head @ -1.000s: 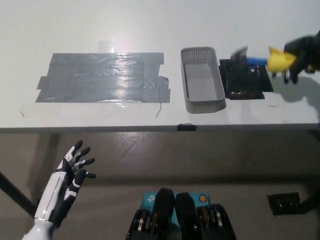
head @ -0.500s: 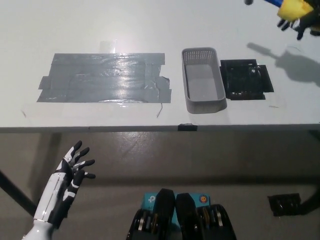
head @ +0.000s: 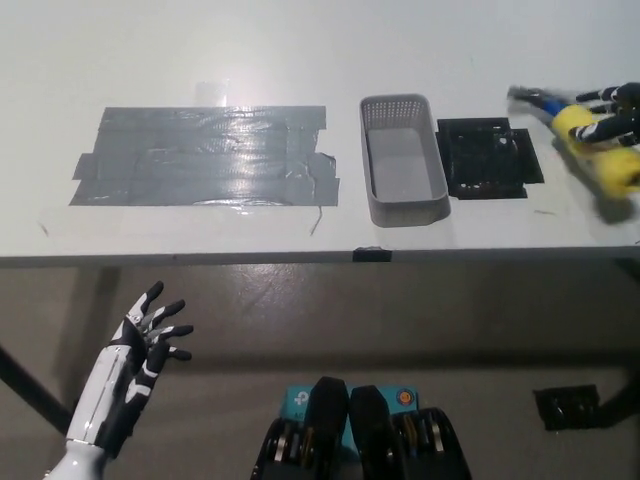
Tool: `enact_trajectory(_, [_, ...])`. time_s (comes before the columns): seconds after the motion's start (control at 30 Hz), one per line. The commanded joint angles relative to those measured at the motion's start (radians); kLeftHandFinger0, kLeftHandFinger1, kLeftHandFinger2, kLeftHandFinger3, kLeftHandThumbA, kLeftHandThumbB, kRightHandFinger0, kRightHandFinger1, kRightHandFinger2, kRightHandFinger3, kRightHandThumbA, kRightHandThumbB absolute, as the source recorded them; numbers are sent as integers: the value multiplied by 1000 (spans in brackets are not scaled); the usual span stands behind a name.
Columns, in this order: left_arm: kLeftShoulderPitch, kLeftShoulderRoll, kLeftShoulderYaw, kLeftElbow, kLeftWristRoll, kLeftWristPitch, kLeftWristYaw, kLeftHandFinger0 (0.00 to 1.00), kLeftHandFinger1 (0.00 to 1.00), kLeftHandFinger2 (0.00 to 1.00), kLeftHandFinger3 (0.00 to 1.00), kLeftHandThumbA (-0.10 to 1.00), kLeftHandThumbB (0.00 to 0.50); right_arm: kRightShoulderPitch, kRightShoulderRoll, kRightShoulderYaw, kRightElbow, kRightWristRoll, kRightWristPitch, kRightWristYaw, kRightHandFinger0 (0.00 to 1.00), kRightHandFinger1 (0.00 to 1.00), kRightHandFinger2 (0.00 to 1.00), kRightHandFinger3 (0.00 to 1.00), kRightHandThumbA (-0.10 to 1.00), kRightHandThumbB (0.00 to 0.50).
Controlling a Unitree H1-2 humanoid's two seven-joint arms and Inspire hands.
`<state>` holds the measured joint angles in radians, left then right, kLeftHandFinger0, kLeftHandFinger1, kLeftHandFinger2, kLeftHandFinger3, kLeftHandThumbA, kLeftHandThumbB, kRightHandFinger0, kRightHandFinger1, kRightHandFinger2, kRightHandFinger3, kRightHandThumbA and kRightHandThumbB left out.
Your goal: The robot picks the hammer with right hand and hits the black area on the desk and places it back.
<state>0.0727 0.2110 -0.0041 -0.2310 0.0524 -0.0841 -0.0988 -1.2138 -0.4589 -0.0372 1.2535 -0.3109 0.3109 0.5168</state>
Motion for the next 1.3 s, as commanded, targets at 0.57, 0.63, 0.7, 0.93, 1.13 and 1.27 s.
enact_trajectory(0.57, [-11,10,2,-30,3,-15,-11,628,765,838,1000,904,101,-47,-17,-16,-194,53,-376,-428,1000,1000,1000,1000,1000,468])
enact_trajectory(0.63, [-20,8,2,-26,0,-18,-11,681,822,886,1000,903,101,-20,-28,-32,-380,36,-338,-450,1000,1000,1000,1000,1000,484])
enact_trajectory(0.7, [-29,6,1,-24,-1,-19,-11,733,884,932,1000,898,97,30,-28,-74,-612,70,-261,-398,1000,1000,1000,1000,1000,443])
enact_trajectory(0.93, [-57,-4,7,-4,9,-17,5,1000,1000,1000,1000,948,135,304,28,-140,-1490,258,-123,-246,1000,1000,1000,1000,1000,450])
enact_trajectory(1.13, [-16,-8,-13,-14,3,-2,-13,1000,1000,1000,1000,1000,179,724,124,-70,-2015,226,-195,-290,1000,1000,1000,1000,1000,438])
enact_trajectory(1.27, [-18,-13,-22,-10,-7,-5,-22,1000,1000,1000,1000,1000,229,930,193,4,-2151,253,-224,-298,1000,1000,1000,1000,1000,446])
